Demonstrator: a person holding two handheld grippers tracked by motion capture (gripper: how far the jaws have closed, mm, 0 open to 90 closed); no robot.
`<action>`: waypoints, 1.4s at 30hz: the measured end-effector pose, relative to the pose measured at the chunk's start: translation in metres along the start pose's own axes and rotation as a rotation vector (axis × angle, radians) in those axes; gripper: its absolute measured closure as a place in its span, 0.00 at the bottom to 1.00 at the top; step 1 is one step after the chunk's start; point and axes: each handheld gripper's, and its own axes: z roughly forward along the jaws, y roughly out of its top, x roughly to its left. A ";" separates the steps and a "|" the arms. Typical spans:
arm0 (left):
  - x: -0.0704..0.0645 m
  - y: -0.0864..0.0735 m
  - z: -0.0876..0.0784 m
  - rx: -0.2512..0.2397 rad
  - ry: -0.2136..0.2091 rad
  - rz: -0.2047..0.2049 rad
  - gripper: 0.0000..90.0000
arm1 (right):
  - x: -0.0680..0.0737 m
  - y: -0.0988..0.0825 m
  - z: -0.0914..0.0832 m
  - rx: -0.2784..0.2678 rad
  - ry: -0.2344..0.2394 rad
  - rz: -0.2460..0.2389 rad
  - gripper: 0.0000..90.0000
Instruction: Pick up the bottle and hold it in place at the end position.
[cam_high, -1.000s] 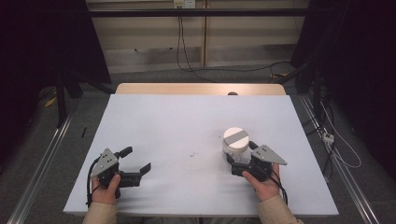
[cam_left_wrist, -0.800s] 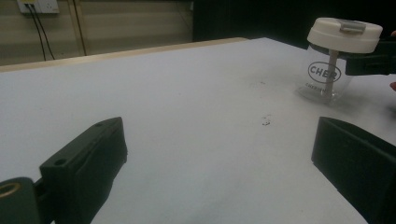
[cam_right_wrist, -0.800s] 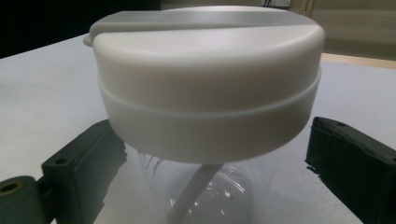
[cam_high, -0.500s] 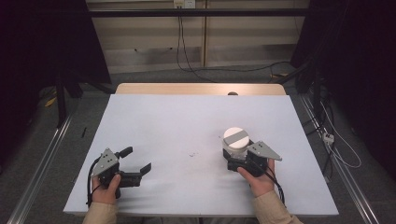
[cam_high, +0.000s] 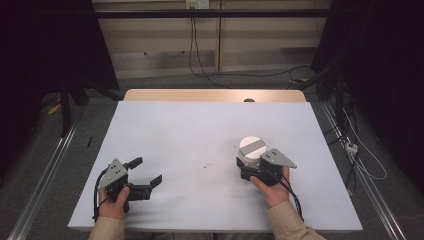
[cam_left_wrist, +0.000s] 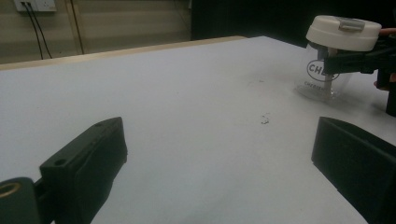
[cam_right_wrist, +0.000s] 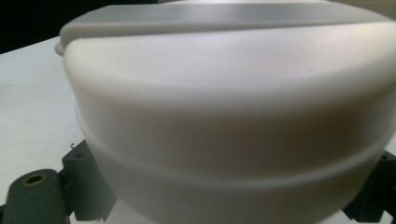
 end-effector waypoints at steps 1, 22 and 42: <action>0.000 0.000 0.000 0.000 0.000 -0.002 0.03 | 0.000 0.000 0.000 0.000 0.001 0.001 0.13; 0.000 0.000 0.001 0.001 0.001 0.001 0.03 | -0.002 0.002 0.002 -0.010 0.004 -0.016 0.20; 0.000 0.000 0.001 0.000 0.000 0.004 0.03 | 0.004 0.014 0.005 -0.038 0.068 -0.072 0.21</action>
